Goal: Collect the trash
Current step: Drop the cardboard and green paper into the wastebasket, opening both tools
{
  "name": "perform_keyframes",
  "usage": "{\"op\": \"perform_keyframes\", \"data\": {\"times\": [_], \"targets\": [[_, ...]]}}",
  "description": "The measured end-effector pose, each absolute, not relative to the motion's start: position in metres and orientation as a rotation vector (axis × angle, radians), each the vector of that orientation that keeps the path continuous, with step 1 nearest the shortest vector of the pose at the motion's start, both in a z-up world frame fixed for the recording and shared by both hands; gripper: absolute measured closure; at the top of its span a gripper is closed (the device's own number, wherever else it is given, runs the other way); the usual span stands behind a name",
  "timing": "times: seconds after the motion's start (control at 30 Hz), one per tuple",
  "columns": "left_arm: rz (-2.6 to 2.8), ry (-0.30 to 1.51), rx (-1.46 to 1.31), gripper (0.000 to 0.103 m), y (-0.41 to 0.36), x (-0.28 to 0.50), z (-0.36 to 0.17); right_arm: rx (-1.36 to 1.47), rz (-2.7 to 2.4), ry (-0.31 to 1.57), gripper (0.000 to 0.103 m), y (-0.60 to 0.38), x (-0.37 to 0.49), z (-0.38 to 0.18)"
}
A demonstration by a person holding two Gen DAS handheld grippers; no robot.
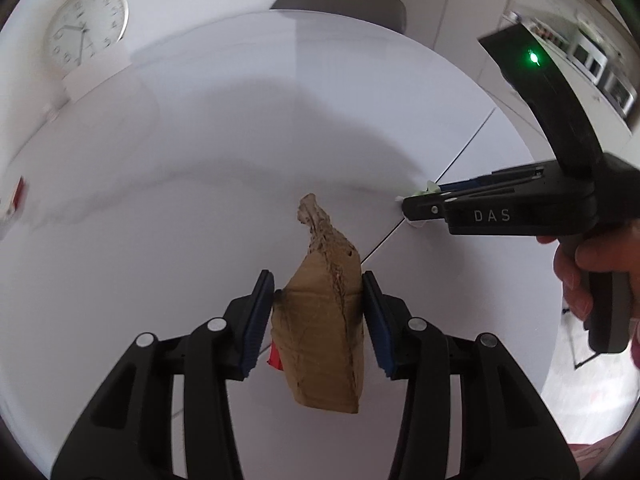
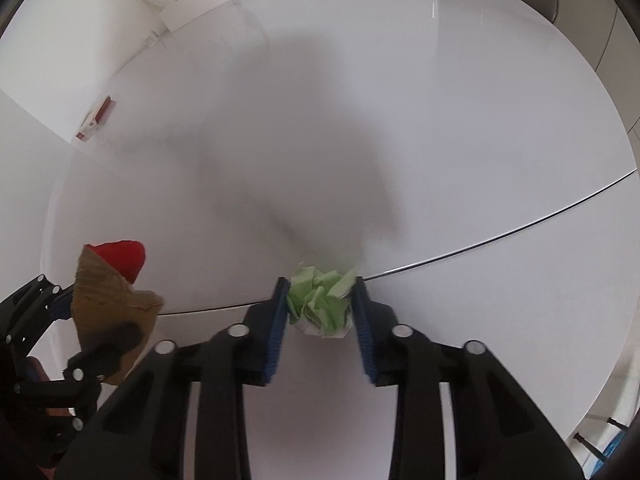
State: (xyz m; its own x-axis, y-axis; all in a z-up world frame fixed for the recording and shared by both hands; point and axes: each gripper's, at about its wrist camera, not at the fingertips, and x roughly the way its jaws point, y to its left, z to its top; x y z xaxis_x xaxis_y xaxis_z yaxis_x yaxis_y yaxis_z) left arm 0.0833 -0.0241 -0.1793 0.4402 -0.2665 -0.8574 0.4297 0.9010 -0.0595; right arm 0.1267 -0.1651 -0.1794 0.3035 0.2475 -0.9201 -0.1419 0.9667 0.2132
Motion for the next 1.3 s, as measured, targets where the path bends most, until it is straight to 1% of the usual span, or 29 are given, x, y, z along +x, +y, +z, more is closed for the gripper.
{"op": "perform_keyframes", "data": {"times": [0.23, 0.33, 0.43, 0.57, 0.73, 0.8, 0.83, 0.9, 0.97, 1.03, 1.13, 1.3], "targets": [[-0.49, 1.012, 0.207, 0.059, -0.04, 0.067, -0.164, 0.157, 0.231, 1.173, 0.074, -0.201, 0.088, -0.145], [-0.566, 1.006, 0.203, 0.059, -0.064, 0.058, -0.152, 0.207, 0.169, 1.138, 0.074, -0.241, 0.04, -0.122], [-0.641, 0.998, 0.216, 0.059, -0.093, 0.05, -0.145, 0.244, 0.066, 1.142, 0.074, -0.29, -0.009, -0.12], [-0.762, 0.997, 0.256, 0.059, -0.142, 0.024, -0.138, 0.321, -0.056, 1.203, 0.074, -0.339, -0.059, -0.151], [-0.891, 1.005, 0.344, 0.059, -0.2, -0.009, -0.141, 0.431, -0.122, 1.329, 0.074, -0.376, -0.095, -0.235], [-0.918, 1.017, 0.371, 0.059, -0.219, -0.021, -0.144, 0.461, -0.119, 1.37, 0.072, -0.382, -0.1, -0.262], [-0.931, 1.028, 0.382, 0.059, -0.23, -0.025, -0.147, 0.476, -0.114, 1.392, 0.069, -0.386, -0.104, -0.277], [-0.943, 1.051, 0.391, 0.059, -0.245, -0.029, -0.152, 0.49, -0.105, 1.413, 0.06, -0.392, -0.11, -0.292], [-0.952, 1.078, 0.397, 0.059, -0.262, -0.04, -0.156, 0.488, -0.123, 1.424, 0.034, -0.404, -0.123, -0.295], [-0.952, 1.091, 0.415, 0.059, -0.276, -0.047, -0.162, 0.497, -0.148, 1.404, 0.025, -0.418, -0.135, -0.289], [-0.949, 1.124, 0.439, 0.059, -0.298, -0.057, -0.179, 0.529, -0.18, 1.386, 0.019, -0.442, -0.156, -0.279], [-0.934, 1.182, 0.492, 0.059, -0.328, -0.079, -0.212, 0.55, -0.237, 1.359, 0.014, -0.478, -0.182, -0.265]]}}
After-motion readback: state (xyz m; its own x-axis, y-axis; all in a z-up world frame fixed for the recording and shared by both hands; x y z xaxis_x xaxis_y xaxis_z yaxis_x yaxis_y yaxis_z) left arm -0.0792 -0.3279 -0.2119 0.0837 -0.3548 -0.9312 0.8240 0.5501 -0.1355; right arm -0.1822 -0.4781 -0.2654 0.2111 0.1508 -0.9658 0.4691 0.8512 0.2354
